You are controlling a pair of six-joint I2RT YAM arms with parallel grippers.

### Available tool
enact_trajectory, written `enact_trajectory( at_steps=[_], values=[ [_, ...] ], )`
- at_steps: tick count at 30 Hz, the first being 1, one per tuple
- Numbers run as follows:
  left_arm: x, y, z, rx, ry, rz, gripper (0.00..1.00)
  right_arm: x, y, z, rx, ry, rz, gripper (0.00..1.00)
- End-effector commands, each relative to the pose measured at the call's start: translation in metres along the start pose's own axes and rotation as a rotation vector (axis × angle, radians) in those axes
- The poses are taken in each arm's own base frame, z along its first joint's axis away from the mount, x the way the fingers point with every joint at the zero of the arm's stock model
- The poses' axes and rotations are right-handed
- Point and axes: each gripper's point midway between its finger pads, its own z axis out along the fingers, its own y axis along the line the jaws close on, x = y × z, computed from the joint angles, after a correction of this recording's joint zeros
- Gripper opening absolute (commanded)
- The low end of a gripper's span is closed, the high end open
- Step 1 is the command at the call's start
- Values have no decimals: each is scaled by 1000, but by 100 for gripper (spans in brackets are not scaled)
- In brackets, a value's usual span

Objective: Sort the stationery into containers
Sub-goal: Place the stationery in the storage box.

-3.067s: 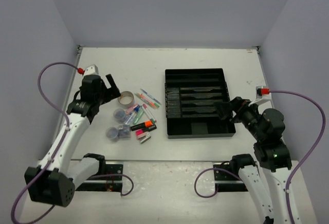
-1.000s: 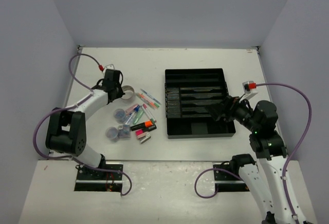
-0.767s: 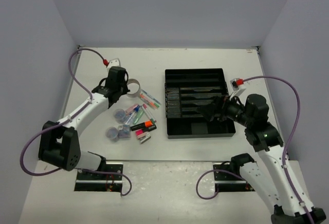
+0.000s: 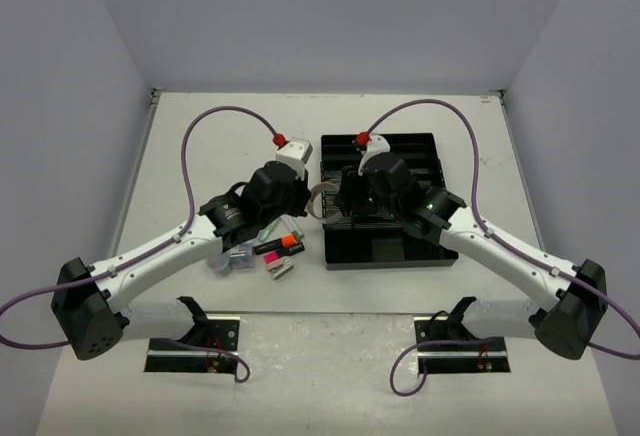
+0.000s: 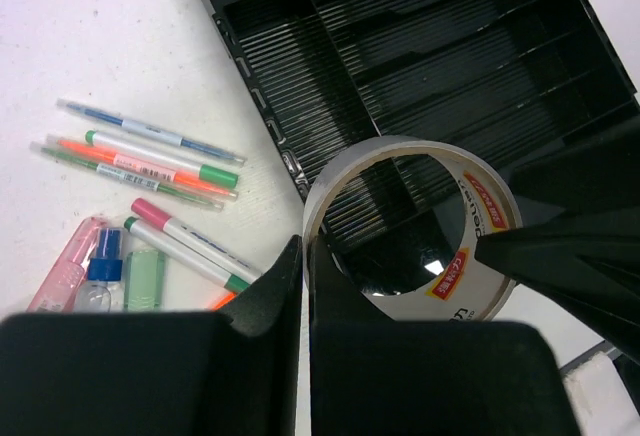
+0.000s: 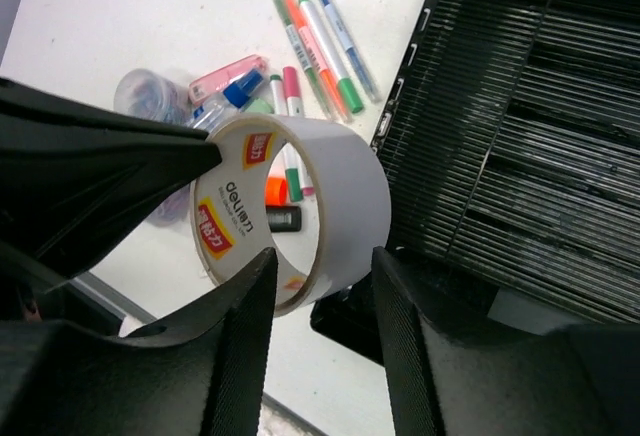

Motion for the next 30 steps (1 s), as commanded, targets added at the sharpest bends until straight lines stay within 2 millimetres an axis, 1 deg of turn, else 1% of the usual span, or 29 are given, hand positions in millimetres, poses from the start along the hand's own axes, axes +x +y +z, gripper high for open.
enact_trajectory(
  at_steps=[1,3,4,8,11,14,16,18,19,22,23,24,25,26,30],
  values=[
    [-24,-8,-5,15,-70,-20,0,-21,-2,5,61,-80,12,37],
    [-28,-8,-8,7,-80,-28,0,-15,-9,10,102,-64,3,28],
    [-30,-7,-9,5,-86,-31,0,-12,-11,12,115,-57,-1,25],
    [-45,-11,-17,18,-118,-38,0,-4,-14,19,135,-40,-15,25],
    [-53,-14,-21,30,-136,-45,0,-3,-13,21,135,-40,-17,15],
    [-57,-13,-24,28,-158,-53,0,-5,-11,24,127,-49,-14,8],
    [-58,-13,-24,29,-163,-58,0,-6,-8,28,118,-54,-8,0],
    [-57,-14,-24,33,-162,-61,0,-9,-5,30,106,-63,0,0],
    [-56,-13,-24,30,-161,-61,5,-10,-5,30,108,-67,2,0],
    [-55,-7,-26,3,-159,-66,33,-15,-7,31,128,-81,7,0],
    [-56,-7,-27,2,-163,-67,35,-16,-7,31,129,-84,7,0],
    [-56,-2,-29,-20,-167,-69,38,-19,-8,31,137,-91,5,0],
    [-57,2,-31,-40,-173,-72,48,-22,-9,30,139,-100,7,0],
    [-60,7,-35,-64,-184,-78,54,-24,-10,29,139,-105,11,0],
    [-64,29,-53,-166,-209,-98,68,-26,-23,27,167,-106,24,0]
  ],
)
